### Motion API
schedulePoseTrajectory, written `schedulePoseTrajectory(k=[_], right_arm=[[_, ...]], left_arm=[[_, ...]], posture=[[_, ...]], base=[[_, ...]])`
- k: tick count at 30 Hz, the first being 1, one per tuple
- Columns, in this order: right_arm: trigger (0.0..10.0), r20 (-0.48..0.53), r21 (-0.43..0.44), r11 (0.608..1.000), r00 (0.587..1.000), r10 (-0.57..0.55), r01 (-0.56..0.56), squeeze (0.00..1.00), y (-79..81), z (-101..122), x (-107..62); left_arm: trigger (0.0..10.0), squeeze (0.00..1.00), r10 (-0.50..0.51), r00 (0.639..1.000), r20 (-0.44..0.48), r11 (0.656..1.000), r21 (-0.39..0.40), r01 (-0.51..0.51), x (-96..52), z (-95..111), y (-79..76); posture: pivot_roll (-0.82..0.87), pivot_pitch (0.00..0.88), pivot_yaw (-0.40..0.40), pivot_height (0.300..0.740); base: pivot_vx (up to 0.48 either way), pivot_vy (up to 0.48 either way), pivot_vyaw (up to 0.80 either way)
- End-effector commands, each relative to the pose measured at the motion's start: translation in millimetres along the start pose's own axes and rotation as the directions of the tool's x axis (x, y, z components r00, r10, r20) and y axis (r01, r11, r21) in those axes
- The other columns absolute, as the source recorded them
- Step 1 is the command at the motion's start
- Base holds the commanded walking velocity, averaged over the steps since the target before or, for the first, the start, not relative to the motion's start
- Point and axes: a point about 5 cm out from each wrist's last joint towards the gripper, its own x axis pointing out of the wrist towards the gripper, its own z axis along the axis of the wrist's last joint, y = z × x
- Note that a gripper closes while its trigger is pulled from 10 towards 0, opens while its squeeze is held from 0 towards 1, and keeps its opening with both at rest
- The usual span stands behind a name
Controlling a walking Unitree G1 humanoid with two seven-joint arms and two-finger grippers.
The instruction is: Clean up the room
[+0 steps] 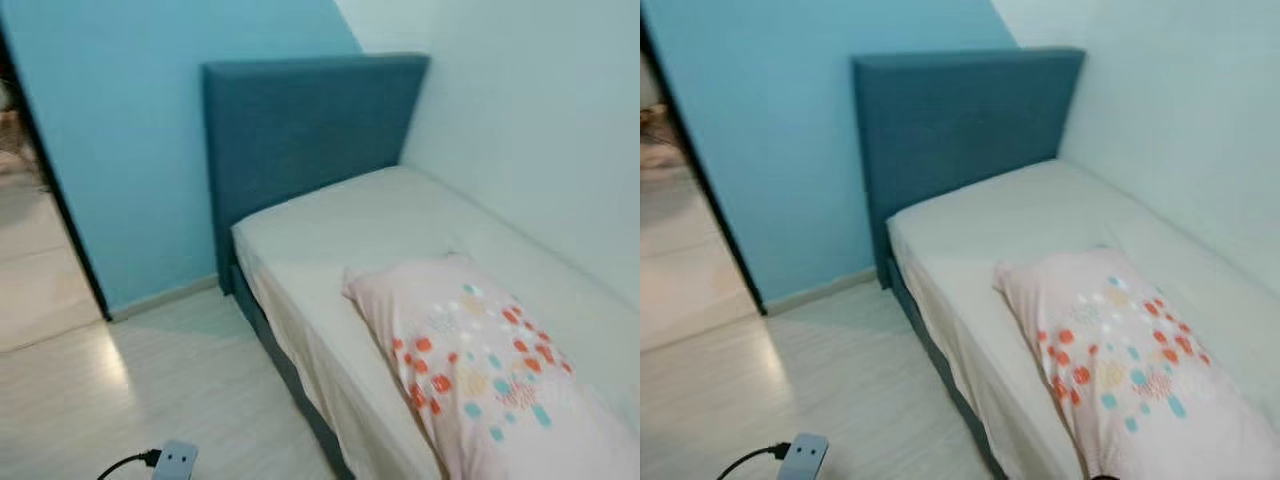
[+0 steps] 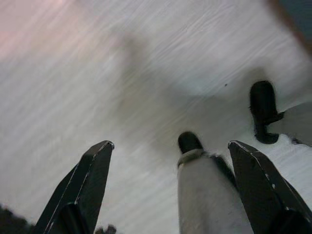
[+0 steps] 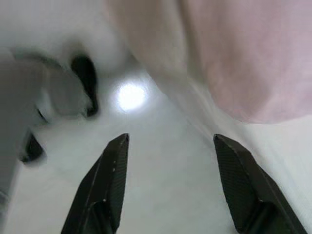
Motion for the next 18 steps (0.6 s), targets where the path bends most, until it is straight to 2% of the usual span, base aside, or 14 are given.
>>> schedulePoseTrajectory(k=[1, 3, 4, 10, 11, 12, 13, 14, 15, 16, 18], right_arm=[[10.0, 0.077, 0.028, 1.000, 0.997, 0.009, -0.011, 0.00, -0.7, 9, -0.1], [10.0, 0.107, 0.029, 0.999, 0.994, 0.021, -0.024, 0.00, 0.5, 12, -0.3], [10.0, 0.124, -0.003, 0.999, 0.992, 0.034, -0.034, 0.00, 1.3, 14, -0.5], [10.0, 0.131, -0.069, 0.997, 0.990, 0.053, -0.044, 0.00, 1.9, 17, -0.5], [10.0, 0.117, -0.162, 0.986, 0.992, 0.057, -0.038, 0.00, 1.4, 18, -0.1], [10.0, 0.117, -0.162, 0.986, 0.992, 0.057, -0.038, 0.00, 1.4, 18, -0.1], [10.0, 0.148, -0.261, 0.965, 0.987, 0.063, -0.022, 0.00, 2.5, 53, 3.0], [10.0, 0.171, -0.323, 0.946, 0.983, 0.070, -0.011, 0.00, 5.0, 78, 3.6], [10.0, 0.185, -0.353, 0.936, 0.980, 0.069, 0.001, 0.00, 6.3, 93, 3.3], [10.0, 0.191, -0.367, 0.930, 0.979, 0.068, 0.007, 0.00, 7.0, 100, 2.9], [10.0, 0.182, -0.340, 0.940, 0.981, 0.066, 0.000, 0.00, 4.9, 96, 3.1]], left_arm=[[10.0, 0.00, -0.001, 1.000, 0.001, 1.000, 0.011, 0.001, -0.3, -2, -0.9], [10.0, 0.00, 0.005, 1.000, 0.003, 1.000, 0.005, -0.005, -0.2, -1, 0.8], [10.0, 0.00, 0.010, 1.000, 0.005, 1.000, -0.002, -0.010, -0.1, 0, 2.2], [10.0, 0.00, 0.017, 1.000, 0.012, 1.000, -0.013, -0.017, 0.2, 2, 3.3], [10.0, 0.00, 0.018, 1.000, 0.018, 1.000, -0.023, -0.018, 0.4, 4, 2.9], [10.0, 0.00, 0.018, 1.000, 0.018, 1.000, -0.023, -0.018, 0.4, 4, 2.9], [10.0, 0.00, 0.018, 1.000, 0.020, 1.000, -0.025, -0.017, 0.5, 5, 2.6], [10.0, 0.00, 0.018, 1.000, 0.022, 1.000, -0.024, -0.017, 0.6, 5, 2.4], [10.0, 0.00, 0.018, 1.000, 0.022, 1.000, -0.021, -0.017, 0.6, 6, 2.0], [10.0, 0.00, 0.017, 1.000, 0.021, 1.000, -0.019, -0.017, 0.7, 6, 1.8], [10.0, 0.00, 0.020, 1.000, 0.018, 1.000, -0.016, -0.020, 0.7, 5, 1.9]], posture=[[-0.01, 0.000, -0.084, 0.740], [-0.01, 0.000, -0.085, 0.740], [-0.01, 0.000, -0.088, 0.740], [0.00, 0.000, -0.096, 0.740], [0.00, 0.000, -0.098, 0.740], [0.00, 0.000, -0.098, 0.740], [0.00, 0.000, -0.098, 0.740], [0.00, 0.000, -0.099, 0.740], [0.01, 0.000, -0.099, 0.740], [0.01, 0.000, -0.099, 0.740], [0.01, 0.000, -0.099, 0.740]], base=[[0.000, 0.000, 0.00], [0.000, 0.000, 0.00], [0.000, 0.000, 0.00], [0.000, 0.000, 0.00], [0.000, 0.000, 0.00], [0.000, 0.000, 0.00], [0.000, 0.000, 0.71], [0.000, 0.000, 0.72], [0.000, 0.000, 0.72], [0.000, 0.000, 0.72], [0.000, 0.000, 0.72]])
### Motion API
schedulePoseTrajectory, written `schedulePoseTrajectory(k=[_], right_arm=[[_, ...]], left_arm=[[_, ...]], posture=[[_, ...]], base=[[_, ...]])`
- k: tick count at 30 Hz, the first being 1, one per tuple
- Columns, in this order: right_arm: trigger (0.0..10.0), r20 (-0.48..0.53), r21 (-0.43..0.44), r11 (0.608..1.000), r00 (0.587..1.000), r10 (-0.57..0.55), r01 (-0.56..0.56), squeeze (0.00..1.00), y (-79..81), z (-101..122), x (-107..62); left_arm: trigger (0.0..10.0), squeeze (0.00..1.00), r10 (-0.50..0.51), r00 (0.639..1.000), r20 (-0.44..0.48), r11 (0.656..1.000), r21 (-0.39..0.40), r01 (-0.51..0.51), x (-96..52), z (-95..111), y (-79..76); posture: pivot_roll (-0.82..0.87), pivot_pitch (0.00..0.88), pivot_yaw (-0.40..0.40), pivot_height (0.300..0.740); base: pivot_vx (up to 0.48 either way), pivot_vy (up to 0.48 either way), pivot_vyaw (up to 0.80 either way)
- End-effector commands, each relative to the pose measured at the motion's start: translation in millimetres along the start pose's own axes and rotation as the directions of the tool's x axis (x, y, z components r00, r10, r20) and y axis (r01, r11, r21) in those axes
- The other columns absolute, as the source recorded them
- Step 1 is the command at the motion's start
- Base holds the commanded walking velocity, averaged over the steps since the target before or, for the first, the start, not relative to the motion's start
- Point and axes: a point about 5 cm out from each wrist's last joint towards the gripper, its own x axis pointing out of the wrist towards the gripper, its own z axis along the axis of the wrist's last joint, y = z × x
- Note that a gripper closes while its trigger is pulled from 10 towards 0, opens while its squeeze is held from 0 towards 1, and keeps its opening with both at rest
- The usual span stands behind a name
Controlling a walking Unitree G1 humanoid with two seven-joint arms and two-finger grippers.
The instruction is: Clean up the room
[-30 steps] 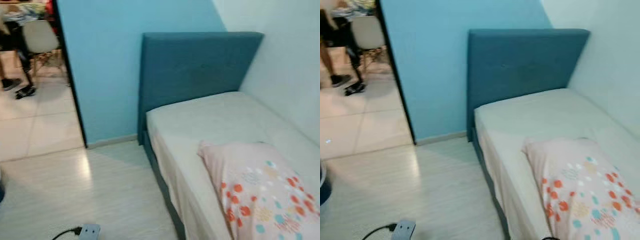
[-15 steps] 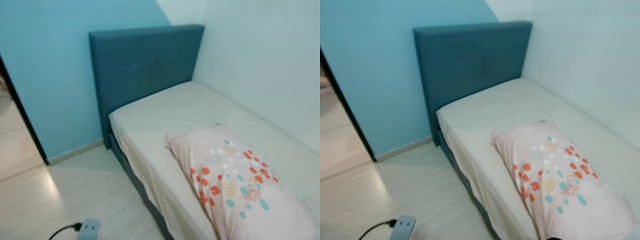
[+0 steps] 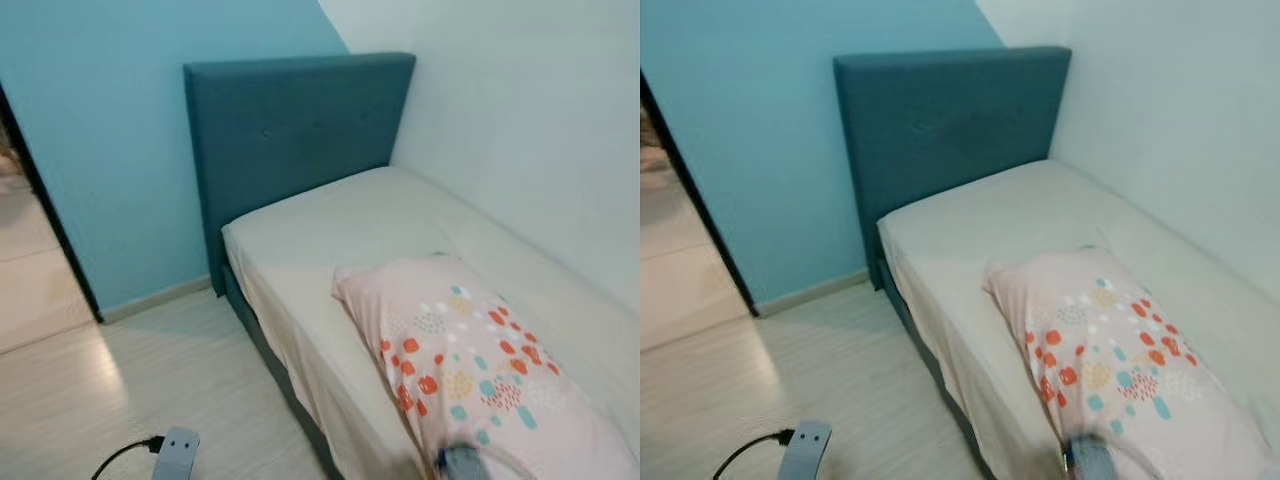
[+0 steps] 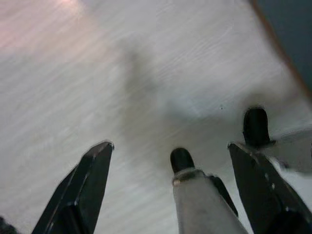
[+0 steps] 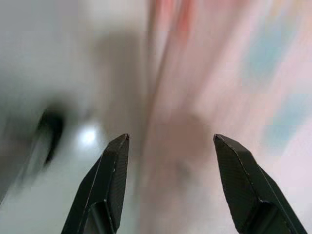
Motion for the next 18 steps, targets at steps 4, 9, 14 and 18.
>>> schedulePoseTrajectory(k=[4, 9, 14, 18], right_arm=[[10.0, -0.068, 0.019, 0.999, 0.997, 0.030, -0.029, 0.00, 8.0, -22, -3.2], [10.0, -0.138, -0.003, 1.000, 0.990, 0.028, -0.029, 0.00, 5.8, -42, -8.0], [10.0, -0.194, -0.025, 0.999, 0.981, 0.027, -0.032, 0.00, 5.9, -57, -12.0], [10.0, -0.209, -0.017, 0.999, 0.977, 0.030, -0.034, 0.00, 6.5, -63, -13.8]], left_arm=[[10.0, 0.00, 0.005, 0.999, -0.043, 1.000, -0.004, -0.005, -2.3, -14, -0.3], [10.0, 0.00, 0.001, 0.999, -0.051, 1.000, -0.012, -0.002, -2.6, -16, 0.3], [10.0, 0.00, 0.007, 0.998, -0.057, 1.000, 0.002, -0.007, -2.8, -17, 1.2], [10.0, 0.00, 0.010, 0.998, -0.059, 1.000, 0.007, -0.009, -2.9, -18, 1.6]], posture=[[0.00, 0.000, -0.097, 0.740], [0.00, 0.000, -0.099, 0.740], [0.00, 0.000, -0.099, 0.740], [0.00, 0.000, -0.100, 0.740]], base=[[0.000, 0.000, 0.72], [0.000, 0.000, 0.48], [0.156, 0.000, 0.00], [0.428, 0.000, 0.00]])
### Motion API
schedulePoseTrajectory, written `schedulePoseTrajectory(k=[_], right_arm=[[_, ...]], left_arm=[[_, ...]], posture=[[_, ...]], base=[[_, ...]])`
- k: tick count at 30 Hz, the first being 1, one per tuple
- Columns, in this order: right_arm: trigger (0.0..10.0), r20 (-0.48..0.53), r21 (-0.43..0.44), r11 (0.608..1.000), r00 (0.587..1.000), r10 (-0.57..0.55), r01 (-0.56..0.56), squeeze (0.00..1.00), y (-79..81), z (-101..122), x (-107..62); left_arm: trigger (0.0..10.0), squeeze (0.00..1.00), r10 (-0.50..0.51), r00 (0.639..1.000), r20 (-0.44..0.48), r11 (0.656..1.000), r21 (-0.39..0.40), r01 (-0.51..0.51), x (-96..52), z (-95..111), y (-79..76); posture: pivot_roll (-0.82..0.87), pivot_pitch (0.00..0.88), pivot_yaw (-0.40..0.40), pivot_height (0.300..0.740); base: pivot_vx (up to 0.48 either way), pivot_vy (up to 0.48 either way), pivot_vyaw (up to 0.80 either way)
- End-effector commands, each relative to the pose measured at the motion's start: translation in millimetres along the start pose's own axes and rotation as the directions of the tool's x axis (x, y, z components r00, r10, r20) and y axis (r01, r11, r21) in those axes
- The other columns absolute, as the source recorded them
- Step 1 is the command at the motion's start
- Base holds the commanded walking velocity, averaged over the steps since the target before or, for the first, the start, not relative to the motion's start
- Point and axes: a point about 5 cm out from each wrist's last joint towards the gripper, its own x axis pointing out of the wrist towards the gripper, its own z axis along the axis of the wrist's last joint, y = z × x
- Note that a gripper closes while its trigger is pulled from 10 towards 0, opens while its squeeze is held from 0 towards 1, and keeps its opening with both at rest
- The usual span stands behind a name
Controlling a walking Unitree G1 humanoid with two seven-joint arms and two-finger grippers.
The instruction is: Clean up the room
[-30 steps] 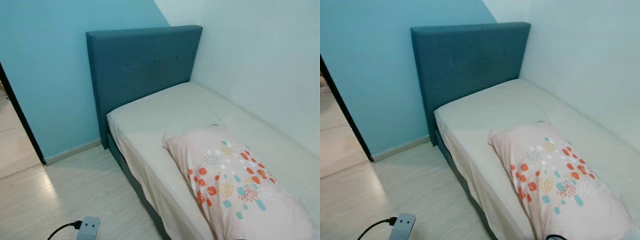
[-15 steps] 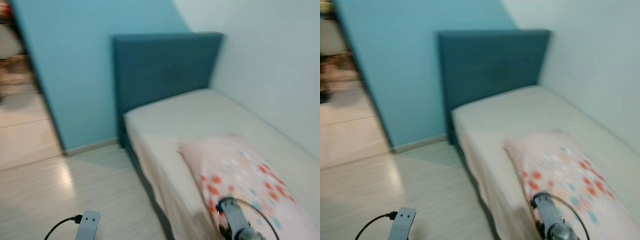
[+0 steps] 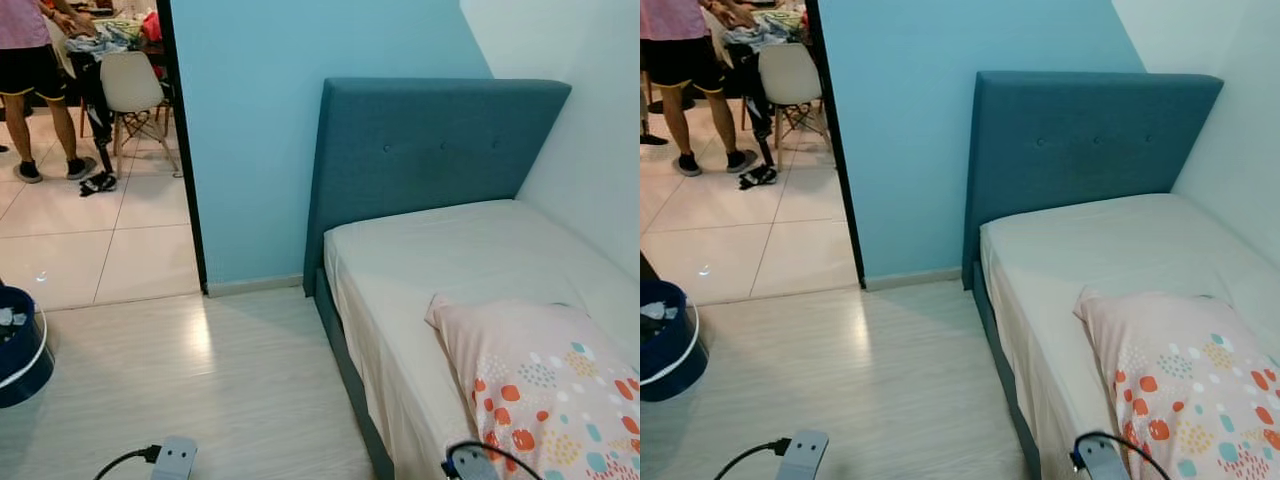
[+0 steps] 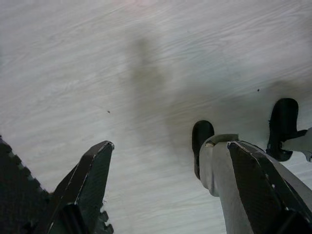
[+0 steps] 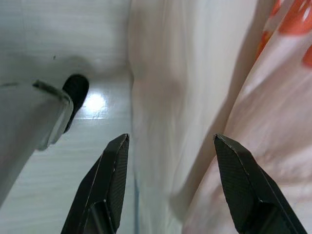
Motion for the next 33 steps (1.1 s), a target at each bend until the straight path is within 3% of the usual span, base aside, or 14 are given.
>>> schedulePoseTrajectory(k=[1, 16, 23, 27, 28, 29, 33], right_arm=[[10.0, -0.005, -0.001, 1.000, 1.000, 0.000, 0.000, 0.00, -0.7, 0, -0.1], [10.0, -0.016, 0.022, 0.999, 0.999, 0.039, -0.038, 0.00, 16.8, -4, 1.5], [10.0, -0.032, 0.116, 0.993, 0.999, -0.013, 0.016, 0.00, 12.7, -9, 1.0], [10.0, -0.047, 0.280, 0.949, 0.989, -0.137, 0.145, 0.00, -5.5, -10, -1.1], [10.0, -0.047, 0.280, 0.949, 0.989, -0.137, 0.145, 0.00, -5.5, -10, -1.1], [10.0, -0.048, 0.353, 0.914, 0.980, -0.195, 0.199, 0.00, -21.0, -10, -3.7], [10.0, -0.025, 0.446, 0.857, 0.961, -0.276, 0.258, 0.00, -45.2, 1, -7.6]], left_arm=[[10.0, 0.00, 0.007, 1.000, -0.007, 1.000, 0.010, -0.007, 0.0, 0, 1.8], [10.0, 0.00, 0.010, 1.000, -0.013, 1.000, 0.023, -0.009, -0.1, -1, 2.4], [10.0, 0.00, -0.019, 1.000, -0.001, 1.000, 0.011, 0.019, 0.1, 1, -2.4], [10.0, 0.00, -0.064, 0.998, 0.008, 0.998, 0.006, 0.064, 0.0, 2, -9.3], [10.0, 0.00, -0.064, 0.998, 0.008, 0.998, 0.006, 0.064, 0.0, 2, -9.3], [10.0, 0.00, -0.075, 0.997, 0.011, 0.997, 0.005, 0.075, -0.1, 2, -10.4], [10.0, 0.00, -0.085, 0.996, 0.016, 0.996, 0.008, 0.085, -0.1, 3, -11.4]], posture=[[0.00, 0.000, -0.097, 0.740], [0.00, 0.000, -0.094, 0.740], [-0.01, 0.000, -0.090, 0.740], [-0.01, 0.000, -0.084, 0.740], [-0.01, 0.000, -0.084, 0.740], [-0.01, 0.000, -0.084, 0.740], [-0.01, 0.000, -0.084, 0.740]], base=[[0.469, 0.000, 0.00], [0.478, 0.000, 0.00], [0.243, 0.000, -0.66], [0.000, 0.000, -0.77], [0.000, 0.000, -0.77], [0.000, 0.000, -0.77], [0.000, 0.000, -0.77]])
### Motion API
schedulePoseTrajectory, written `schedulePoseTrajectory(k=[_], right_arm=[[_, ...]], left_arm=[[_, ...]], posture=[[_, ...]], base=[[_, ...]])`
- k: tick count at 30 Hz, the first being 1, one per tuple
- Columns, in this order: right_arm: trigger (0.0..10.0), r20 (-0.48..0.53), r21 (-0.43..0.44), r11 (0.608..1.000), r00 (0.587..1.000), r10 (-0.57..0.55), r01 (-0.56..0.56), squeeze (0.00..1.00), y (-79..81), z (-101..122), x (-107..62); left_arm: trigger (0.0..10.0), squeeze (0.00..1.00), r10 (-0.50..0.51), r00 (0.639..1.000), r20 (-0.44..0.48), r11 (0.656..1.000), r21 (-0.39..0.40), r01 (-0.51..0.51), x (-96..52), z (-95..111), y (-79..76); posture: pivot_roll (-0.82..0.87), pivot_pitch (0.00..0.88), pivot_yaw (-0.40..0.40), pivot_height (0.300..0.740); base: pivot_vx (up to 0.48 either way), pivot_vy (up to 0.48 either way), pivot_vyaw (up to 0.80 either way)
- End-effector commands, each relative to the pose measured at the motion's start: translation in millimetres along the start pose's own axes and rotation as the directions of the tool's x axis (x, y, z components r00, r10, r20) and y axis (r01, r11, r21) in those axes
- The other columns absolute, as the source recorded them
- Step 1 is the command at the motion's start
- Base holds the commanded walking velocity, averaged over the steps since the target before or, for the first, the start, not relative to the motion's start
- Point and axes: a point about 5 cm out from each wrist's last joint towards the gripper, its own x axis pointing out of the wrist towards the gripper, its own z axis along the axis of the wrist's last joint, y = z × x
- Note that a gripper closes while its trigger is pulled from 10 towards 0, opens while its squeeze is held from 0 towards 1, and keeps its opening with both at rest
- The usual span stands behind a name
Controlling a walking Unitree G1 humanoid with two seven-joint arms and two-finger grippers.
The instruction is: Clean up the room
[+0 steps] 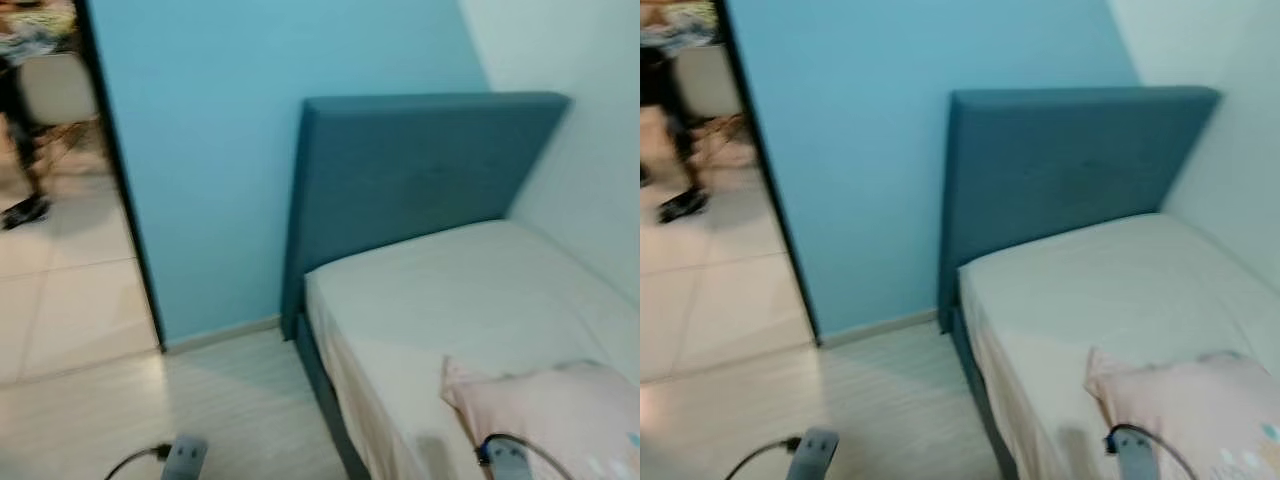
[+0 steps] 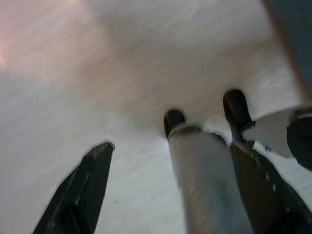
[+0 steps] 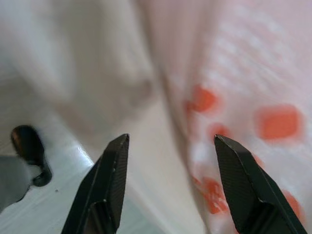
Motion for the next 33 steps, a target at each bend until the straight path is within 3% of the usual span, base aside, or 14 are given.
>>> schedulePoseTrajectory(k=[1, 2, 5, 7, 9, 10, 11, 13, 16, 20, 21, 25, 29, 33], right_arm=[[10.0, -0.012, 0.046, 0.999, 1.000, -0.022, 0.023, 0.00, -4.6, -1, -0.1], [10.0, 0.038, 0.123, 0.991, 0.998, -0.055, 0.050, 0.00, -9.3, 14, 0.9], [10.0, 0.050, 0.143, 0.988, 0.997, -0.064, 0.057, 0.00, -10.3, 18, 1.0], [10.0, 0.107, 0.240, 0.970, 0.992, -0.071, 0.044, 0.00, -8.2, 37, 1.5], [10.0, 0.141, 0.375, 0.927, 0.987, -0.076, 0.018, 0.00, -4.3, 51, 1.5], [10.0, 0.141, 0.375, 0.927, 0.987, -0.076, 0.018, 0.00, -4.3, 51, 1.5], [10.0, 0.140, 0.470, 0.882, 0.989, -0.039, -0.031, 0.00, 4.3, 54, 1.9], [10.0, 0.134, 0.526, 0.848, 0.991, -0.006, -0.067, 0.00, 11.2, 55, 2.1], [10.0, 0.119, 0.572, 0.809, 0.990, 0.077, -0.132, 0.00, 25.1, 52, 2.1], [10.0, 0.122, 0.591, 0.790, 0.986, 0.112, -0.163, 0.00, 31.6, 52, 1.8], [10.0, 0.116, 0.643, 0.744, 0.983, 0.144, -0.185, 0.00, 36.6, 49, 1.5], [10.0, 0.115, 0.663, 0.724, 0.982, 0.152, -0.190, 0.00, 38.0, 48, 1.4], [10.0, 0.123, 0.784, 0.594, 0.983, 0.136, -0.180, 0.00, 34.1, 42, 1.6], [10.0, 0.120, 0.808, 0.562, 0.983, 0.141, -0.180, 0.00, 34.2, 39, 1.5]], left_arm=[[10.0, 0.00, -0.010, 1.000, 0.001, 1.000, 0.005, 0.010, 0.1, 0, -1.1], [10.0, 0.00, -0.016, 1.000, 0.007, 1.000, 0.007, 0.016, 0.1, 1, -1.8], [10.0, 0.00, -0.018, 1.000, 0.009, 1.000, 0.008, 0.018, 0.1, 1, -2.0], [10.0, 0.00, -0.021, 1.000, 0.015, 1.000, 0.013, 0.021, 0.1, 2, -2.5], [10.0, 0.00, -0.022, 1.000, 0.022, 1.000, 0.016, 0.021, 0.1, 3, -2.6], [10.0, 0.00, -0.022, 1.000, 0.022, 1.000, 0.016, 0.021, 0.1, 3, -2.6], [10.0, 0.00, -0.020, 0.999, 0.030, 1.000, 0.020, 0.019, 0.1, 3, -2.3], [10.0, 0.00, -0.016, 0.999, 0.036, 1.000, 0.023, 0.016, 0.1, 4, -1.9], [10.0, 0.00, -0.010, 0.999, 0.043, 0.999, 0.032, 0.009, 0.2, 6, -0.7], [10.0, 0.00, -0.006, 0.999, 0.049, 0.999, 0.041, 0.004, 0.2, 7, 0.2], [10.0, 0.00, 0.001, 0.998, 0.062, 0.998, 0.060, -0.005, 0.2, 9, 1.8], [10.0, 0.00, 0.003, 0.998, 0.067, 0.998, 0.069, -0.007, 0.2, 9, 2.3], [10.0, 0.00, 0.000, 0.996, 0.088, 0.991, 0.131, -0.012, 0.4, 13, 2.9], [10.0, 0.00, 0.000, 0.996, 0.091, 0.992, 0.129, -0.012, 0.5, 14, 2.6]], posture=[[-0.01, 0.000, -0.084, 0.740], [-0.02, 0.000, -0.079, 0.740], [-0.02, 0.000, -0.079, 0.740], [-0.02, 0.000, -0.079, 0.740], [-0.02, 0.000, -0.079, 0.740], [-0.02, 0.000, -0.079, 0.740], [-0.02, 0.000, -0.079, 0.740], [-0.02, 0.000, -0.078, 0.740], [-0.02, 0.000, -0.080, 0.740], [-0.02, 0.000, -0.080, 0.740], [-0.02, 0.000, -0.080, 0.740], [-0.02, 0.000, -0.080, 0.740], [-0.02, 0.000, -0.076, 0.740], [-0.02, 0.000, -0.076, 0.740]], base=[[0.000, 0.000, -0.77], [0.000, 0.000, -0.77], [0.000, 0.000, -0.77], [0.000, 0.000, -0.77], [0.000, 0.000, -0.77], [0.000, 0.000, -0.77], [0.000, 0.000, -0.77], [0.000, 0.000, -0.77], [0.000, 0.000, -0.76], [0.000, 0.000, -0.75], [0.000, 0.000, -0.75], [0.000, 0.000, -0.75], [0.000, 0.000, -0.75], [0.000, 0.000, -0.75]])
